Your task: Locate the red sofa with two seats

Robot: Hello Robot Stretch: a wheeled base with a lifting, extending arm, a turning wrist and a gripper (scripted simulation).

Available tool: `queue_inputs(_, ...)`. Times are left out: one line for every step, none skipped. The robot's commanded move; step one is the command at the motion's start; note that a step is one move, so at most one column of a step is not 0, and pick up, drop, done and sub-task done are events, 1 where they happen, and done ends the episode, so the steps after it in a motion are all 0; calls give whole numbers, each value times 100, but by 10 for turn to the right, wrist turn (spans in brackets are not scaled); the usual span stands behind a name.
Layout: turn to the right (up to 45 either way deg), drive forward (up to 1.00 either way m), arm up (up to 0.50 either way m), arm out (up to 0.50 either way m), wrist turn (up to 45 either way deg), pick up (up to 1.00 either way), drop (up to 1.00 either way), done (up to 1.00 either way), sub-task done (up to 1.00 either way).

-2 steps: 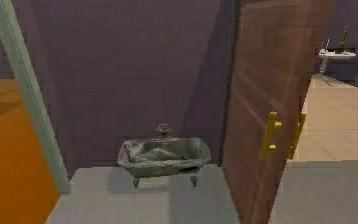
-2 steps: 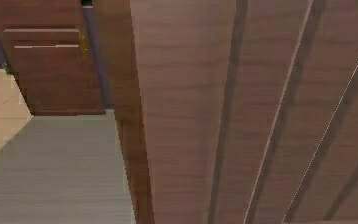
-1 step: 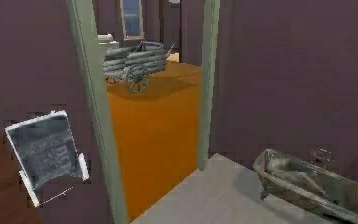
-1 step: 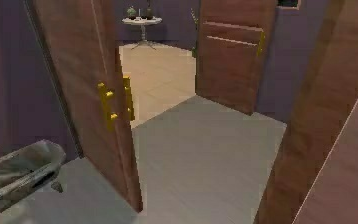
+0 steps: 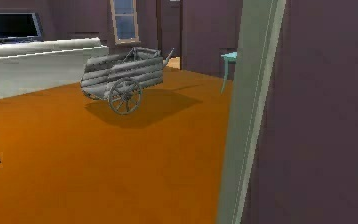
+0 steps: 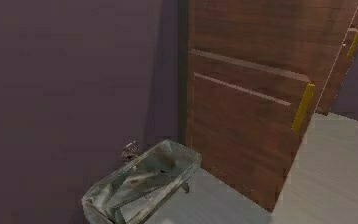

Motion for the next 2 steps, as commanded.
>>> queue_inputs(-90, 0, 0, 0, 0, 0, 0, 0, 0)
queue_inputs(0, 10, 0, 0, 0, 0, 0, 0, 0)
